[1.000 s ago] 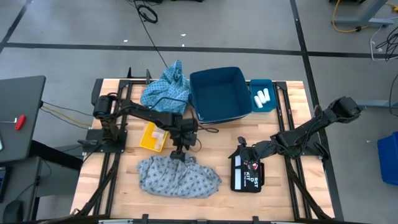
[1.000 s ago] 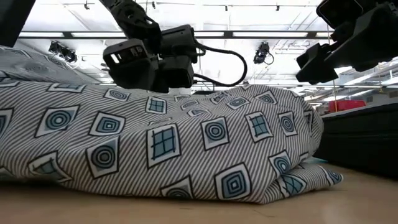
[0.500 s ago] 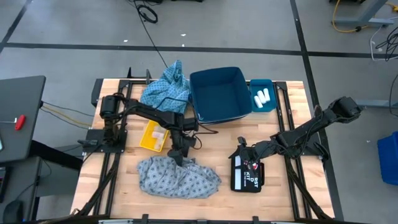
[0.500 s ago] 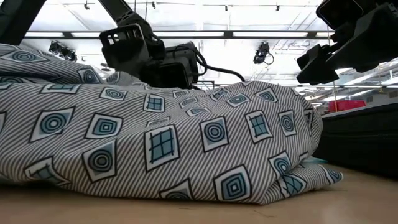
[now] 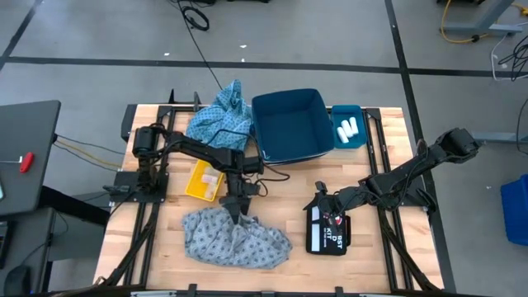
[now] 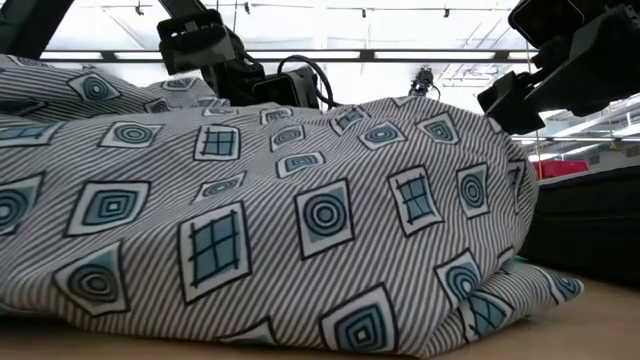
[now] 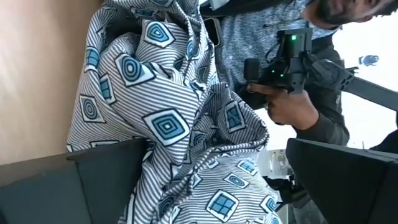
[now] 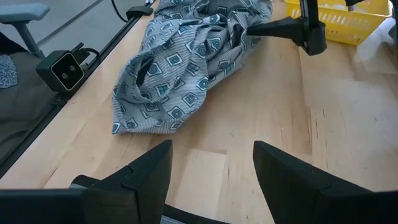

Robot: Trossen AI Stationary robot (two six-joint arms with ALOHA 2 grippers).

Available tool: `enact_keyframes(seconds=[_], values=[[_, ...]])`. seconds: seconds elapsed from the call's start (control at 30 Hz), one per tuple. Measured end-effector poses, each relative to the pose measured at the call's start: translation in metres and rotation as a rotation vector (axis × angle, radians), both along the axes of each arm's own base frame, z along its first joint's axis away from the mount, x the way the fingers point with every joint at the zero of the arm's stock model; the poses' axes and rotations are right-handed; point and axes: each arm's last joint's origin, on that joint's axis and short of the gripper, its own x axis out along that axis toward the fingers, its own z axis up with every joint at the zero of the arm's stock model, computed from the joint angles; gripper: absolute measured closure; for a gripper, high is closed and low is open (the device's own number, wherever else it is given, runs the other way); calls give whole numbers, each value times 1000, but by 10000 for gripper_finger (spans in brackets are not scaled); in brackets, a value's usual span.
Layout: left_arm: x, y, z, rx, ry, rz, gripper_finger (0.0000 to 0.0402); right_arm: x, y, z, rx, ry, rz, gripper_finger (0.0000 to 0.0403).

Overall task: Pick & place medical supplies in basket/bin
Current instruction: Put the gray patient gown into the blue laundry organizer

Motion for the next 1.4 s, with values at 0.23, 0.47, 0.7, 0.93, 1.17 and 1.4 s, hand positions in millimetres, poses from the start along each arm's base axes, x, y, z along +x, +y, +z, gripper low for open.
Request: enact_keyframes(seconds=[0.23,0.47,0.7,0.93,1.17,1.4], values=[[1,-3,-1,57,1,11,10,0,0,0,0,0,-1,170],[1,-24,-3,136,19,-17,10,0,-1,0,-4,-1,-11,170],[3,-52,-6,324,13,4,10,0,-1,0,-14,0,-25,170],[2,-88,-7,541,-63,21,10,0,-1,0,-16,-1,-26,170],[2,-115,-12,562,-63,61,12,0,-2,0,-19,-2,-31,170],[7,-136,-38,606,-51,114,98,0,-2,-1,-19,1,-31,170]])
